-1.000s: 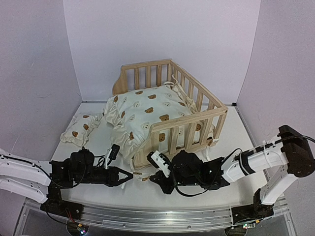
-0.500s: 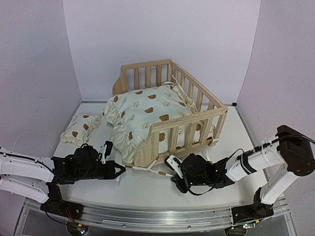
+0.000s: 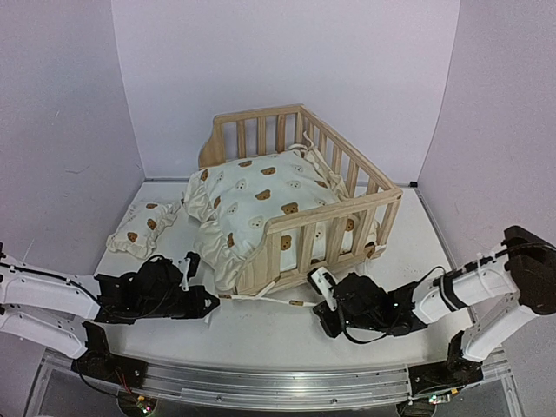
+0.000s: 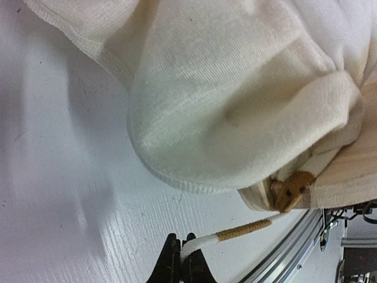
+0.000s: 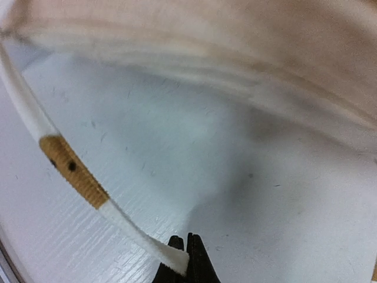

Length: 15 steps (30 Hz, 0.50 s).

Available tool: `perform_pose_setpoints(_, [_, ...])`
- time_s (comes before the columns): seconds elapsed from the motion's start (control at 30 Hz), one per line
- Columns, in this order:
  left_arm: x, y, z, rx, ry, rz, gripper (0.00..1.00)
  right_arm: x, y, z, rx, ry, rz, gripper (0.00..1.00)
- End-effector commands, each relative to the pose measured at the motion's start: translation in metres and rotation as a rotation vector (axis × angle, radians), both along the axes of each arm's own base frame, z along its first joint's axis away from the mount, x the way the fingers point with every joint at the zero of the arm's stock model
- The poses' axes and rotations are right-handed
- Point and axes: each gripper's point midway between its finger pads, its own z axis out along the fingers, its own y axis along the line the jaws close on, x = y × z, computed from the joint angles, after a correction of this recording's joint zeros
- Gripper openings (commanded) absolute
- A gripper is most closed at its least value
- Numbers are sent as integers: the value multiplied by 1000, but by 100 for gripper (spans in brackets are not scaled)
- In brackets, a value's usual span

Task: Set up the pet bed

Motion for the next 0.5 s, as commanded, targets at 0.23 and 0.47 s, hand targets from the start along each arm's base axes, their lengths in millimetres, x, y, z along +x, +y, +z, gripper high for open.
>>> perform_pose_setpoints(0.23, [15, 64, 21, 5, -21, 313, 0, 57, -110, 62, 210, -226, -555, 0])
perform_pose_setpoints(0.47, [9, 70, 31, -13, 23, 333, 0, 72, -145, 76, 251, -243, -689, 0])
